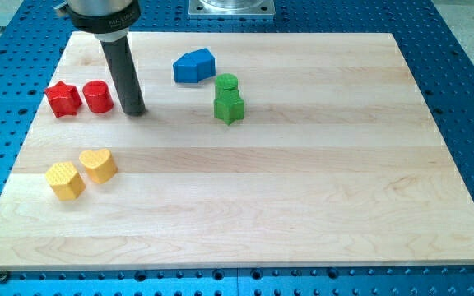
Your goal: Form a diagonal line with red blocks and blue blocks
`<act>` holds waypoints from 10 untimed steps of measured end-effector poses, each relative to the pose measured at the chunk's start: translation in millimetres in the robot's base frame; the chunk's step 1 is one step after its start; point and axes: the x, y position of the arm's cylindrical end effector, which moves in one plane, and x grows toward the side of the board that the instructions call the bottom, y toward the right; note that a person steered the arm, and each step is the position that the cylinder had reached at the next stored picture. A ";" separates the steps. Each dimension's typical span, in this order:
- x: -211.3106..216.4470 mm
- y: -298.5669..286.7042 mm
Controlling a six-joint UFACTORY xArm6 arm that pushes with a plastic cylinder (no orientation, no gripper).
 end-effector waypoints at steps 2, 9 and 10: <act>0.5 1.6; -34.7 -94.6; -18.0 -55.0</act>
